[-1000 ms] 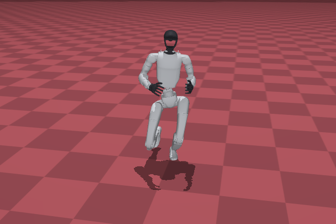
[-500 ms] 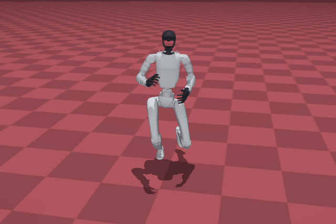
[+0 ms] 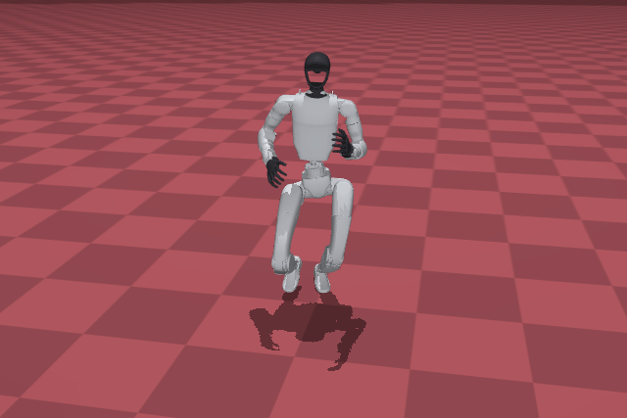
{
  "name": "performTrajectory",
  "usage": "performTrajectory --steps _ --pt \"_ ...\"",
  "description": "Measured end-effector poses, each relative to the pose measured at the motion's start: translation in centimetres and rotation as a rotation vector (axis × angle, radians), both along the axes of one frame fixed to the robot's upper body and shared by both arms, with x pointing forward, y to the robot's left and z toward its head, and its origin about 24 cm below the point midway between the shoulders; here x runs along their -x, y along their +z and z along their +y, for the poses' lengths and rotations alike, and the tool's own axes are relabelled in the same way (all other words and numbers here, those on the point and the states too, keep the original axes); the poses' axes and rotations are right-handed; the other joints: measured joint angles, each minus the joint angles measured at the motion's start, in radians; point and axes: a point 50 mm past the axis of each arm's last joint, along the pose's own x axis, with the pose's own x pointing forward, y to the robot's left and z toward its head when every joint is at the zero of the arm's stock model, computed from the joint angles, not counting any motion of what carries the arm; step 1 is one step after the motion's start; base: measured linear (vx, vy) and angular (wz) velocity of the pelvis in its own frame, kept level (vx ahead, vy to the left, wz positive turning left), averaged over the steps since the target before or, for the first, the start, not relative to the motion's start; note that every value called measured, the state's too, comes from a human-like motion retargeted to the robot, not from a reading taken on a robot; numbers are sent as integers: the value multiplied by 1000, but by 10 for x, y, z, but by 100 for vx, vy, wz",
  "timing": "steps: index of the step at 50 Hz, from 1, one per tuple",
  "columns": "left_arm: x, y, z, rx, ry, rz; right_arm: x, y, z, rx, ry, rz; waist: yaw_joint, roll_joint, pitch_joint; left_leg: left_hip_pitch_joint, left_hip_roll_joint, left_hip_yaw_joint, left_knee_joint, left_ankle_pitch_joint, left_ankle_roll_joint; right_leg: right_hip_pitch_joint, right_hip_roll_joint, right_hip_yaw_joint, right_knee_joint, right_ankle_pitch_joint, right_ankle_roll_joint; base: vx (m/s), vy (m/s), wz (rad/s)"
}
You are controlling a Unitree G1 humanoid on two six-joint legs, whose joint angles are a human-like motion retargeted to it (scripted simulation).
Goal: Run
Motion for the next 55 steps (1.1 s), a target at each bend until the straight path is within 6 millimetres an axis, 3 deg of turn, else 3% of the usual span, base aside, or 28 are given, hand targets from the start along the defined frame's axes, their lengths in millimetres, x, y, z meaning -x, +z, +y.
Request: performTrajectory --steps 3,6,10,13,15,18,20,22,27,30,34,38,40,42,45,47,49,51,55 --pt "2 10 -14 1 -99 -65 16 -6 -14 -3 -43 57 -2 99 -30 82 146 -17 42 130 -122 -35 165 -85 -286 -28 18 10 -9 -83" --pt "8 5 -27 -23 -189 -59 21 -3 -23 -13 -85 53 37 184 -58 77 306 -42 195 287 -180 -39 335 -130 -509 1 36 -3 -11 -67" --pt "18 -27 -32 -39 -236 96 1 18 -19 -31 -91 -83 104 217 -52 39 478 -59 519 347 -114 -14 444 -141 -456 -36 -43 -9 -10 -37" --pt "27 -68 -23 -85 -202 305 -35 55 -10 -11 -81 -299 178 217 -4 -66 586 -126 767 296 -44 57 507 -132 -373 -155 -145 -6 -13 -17" --pt "35 -94 -10 -124 -154 440 -64 89 0 16 -67 -475 225 216 33 -193 628 -181 875 241 -5 105 539 -123 -363 -207 -182 -8 -10 -9" --pt "60 -123 14 -132 -98 600 -86 135 15 -12 -37 -681 278 186 33 -384 604 -175 862 151 46 187 529 -98 -391 -225 -169 -2 1 13" --pt "79 -131 29 -112 -69 661 -89 156 24 -65 -15 -761 289 140 20 -473 526 -128 747 115 55 259 475 -79 -415 -209 -124 6 10 79" --pt "94 -132 42 -78 -44 687 -85 163 29 -123 14 -778 285 74 6 -505 404 -60 550 107 33 339 383 -66 -434 -157 -51 11 12 114" --pt "108 -124 58 19 42 664 -69 139 40 -196 99 -650 238 -55 -37 -471 109 49 56 199 -70 423 144 -57 -357 165 131 4 11 100" --pt "94 -108 54 62 71 566 -60 108 43 -181 125 -502 196 -88 -30 -411 14 62 15 217 -44 423 31 -53 -191 280 149 -5 7 43" --pt "52 -61 39 31 72 301 -43 57 34 -114 68 -284 138 -88 15 -316 -36 34 133 38 74 340 -70 -22 82 221 86 -5 6 -3" --pt "12 -13 17 8 68 61 -23 17 14 -34 -17 -111 44 -80 38 -162 -61 21 90 -66 89 121 -113 37 178 59 9 -3 1 -9" --pt "2 2 8 27 47 -4 -10 7 2 -24 -41 -60 0 -51 17 -64 -56 26 15 -58 69 12 -84 42 105 -10 -5 6 4 -50" --pt "0 9 0 45 3 -40 1 2 -7 -22 -61 -23 -16 8 -5 26 16 25 -20 -13 -5 -44 5 -9 -57 -52 -6 12 -4 -91" --pt "3 5 -14 29 -87 -51 13 -3 -19 -19 -92 19 -1 112 -35 99 180 11 41 122 -131 -65 197 -99 -360 -65 18 10 -10 -92" --pt "8 -8 -22 2 -139 -8 15 -1 -23 -18 -110 10 32 163 -54 88 288 -8 153 249 -177 -59 312 -128 -498 -39 25 -3 -12 -71" --pt "14 -28 -26 -17 -175 83 7 6 -22 -16 -113 -39 65 190 -56 69 381 -21 306 318 -168 -44 385 -140 -511 -28 0 -9 -10 -47" --pt "22 -53 -26 -41 -182 207 -6 20 -18 -14 -101 -125 99 193 -43 40 460 -28 483 334 -121 -26 427 -136 -442 -62 -53 -9 -9 -26" --pt "39 -105 -9 -121 -120 464 -55 74 -3 24 -83 -427 193 189 21 -137 606 -104 784 245 -18 63 505 -125 -373 -185 -158 -6 -12 -10"
